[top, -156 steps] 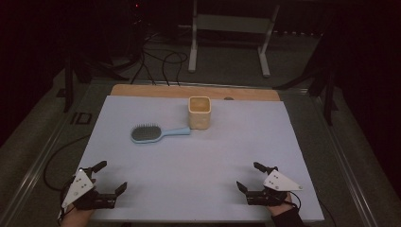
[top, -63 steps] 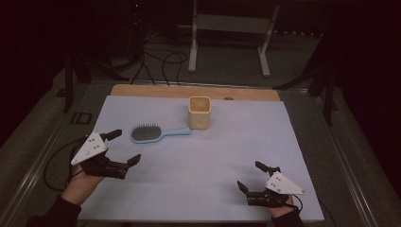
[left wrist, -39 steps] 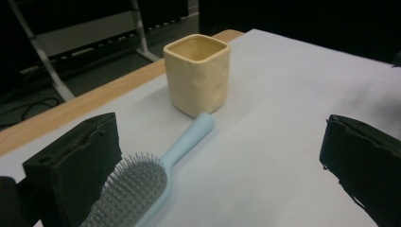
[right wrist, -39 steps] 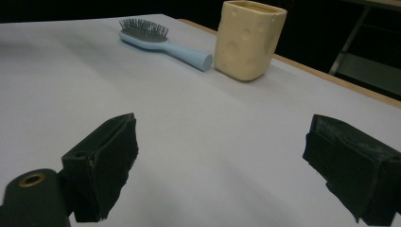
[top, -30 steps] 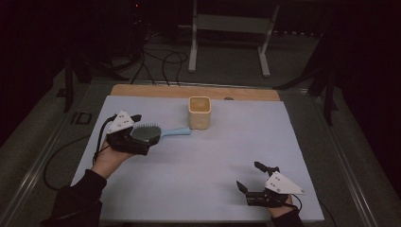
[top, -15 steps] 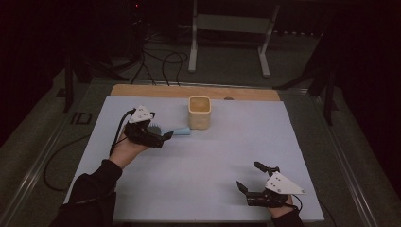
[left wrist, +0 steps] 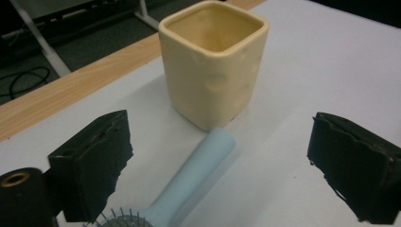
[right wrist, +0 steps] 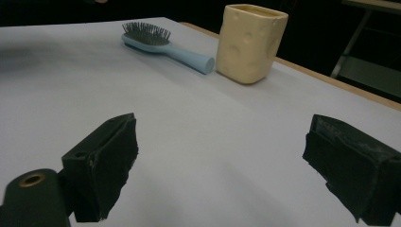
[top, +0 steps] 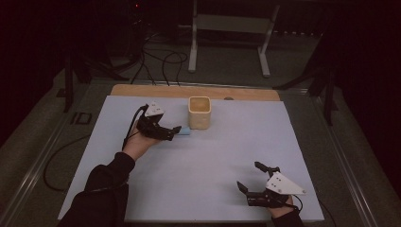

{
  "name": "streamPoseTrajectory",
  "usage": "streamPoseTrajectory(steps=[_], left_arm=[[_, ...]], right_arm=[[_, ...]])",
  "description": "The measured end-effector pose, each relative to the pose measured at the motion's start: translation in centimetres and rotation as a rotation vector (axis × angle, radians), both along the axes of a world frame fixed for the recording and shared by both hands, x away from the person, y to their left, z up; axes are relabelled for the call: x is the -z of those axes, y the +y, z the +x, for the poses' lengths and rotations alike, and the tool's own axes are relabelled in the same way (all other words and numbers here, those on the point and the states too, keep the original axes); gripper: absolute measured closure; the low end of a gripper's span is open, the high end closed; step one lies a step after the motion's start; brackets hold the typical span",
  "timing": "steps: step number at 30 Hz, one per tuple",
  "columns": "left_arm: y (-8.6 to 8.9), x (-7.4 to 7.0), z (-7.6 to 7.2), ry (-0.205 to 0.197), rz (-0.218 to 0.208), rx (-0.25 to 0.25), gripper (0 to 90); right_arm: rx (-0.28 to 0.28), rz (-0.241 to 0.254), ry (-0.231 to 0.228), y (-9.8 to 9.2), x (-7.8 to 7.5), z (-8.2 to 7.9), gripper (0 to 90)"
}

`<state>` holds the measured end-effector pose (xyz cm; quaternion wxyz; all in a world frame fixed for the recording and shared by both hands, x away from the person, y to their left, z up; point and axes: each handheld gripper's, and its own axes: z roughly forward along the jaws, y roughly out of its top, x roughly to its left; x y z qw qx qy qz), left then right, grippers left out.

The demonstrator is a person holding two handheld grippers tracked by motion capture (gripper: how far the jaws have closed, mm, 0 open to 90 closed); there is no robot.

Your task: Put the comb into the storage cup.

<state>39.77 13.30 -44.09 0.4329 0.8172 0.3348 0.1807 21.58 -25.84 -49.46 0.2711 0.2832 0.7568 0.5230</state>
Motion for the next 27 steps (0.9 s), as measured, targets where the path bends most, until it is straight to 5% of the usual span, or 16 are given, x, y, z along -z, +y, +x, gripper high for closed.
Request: streamPoseTrajectory(steps=[10,19,27], left_arm=[[-0.3,1.1,1.3,0.016,0.011,-0.023,16.1],[-0.5,2.2,2.1,0.066,-0.003,-0.033,34.4],[-1.2,3.1,2.7,0.089,0.028,-0.048,51.9]], right_arm=[[-0.003,0.003,0.001,0.0,0.0,0.0,9.9],[0.001,0.006,-0.003,0.0,0.0,0.0,9.9],[-0.004,0.002,-0.001,0.0,0.0,0.0,9.9]])
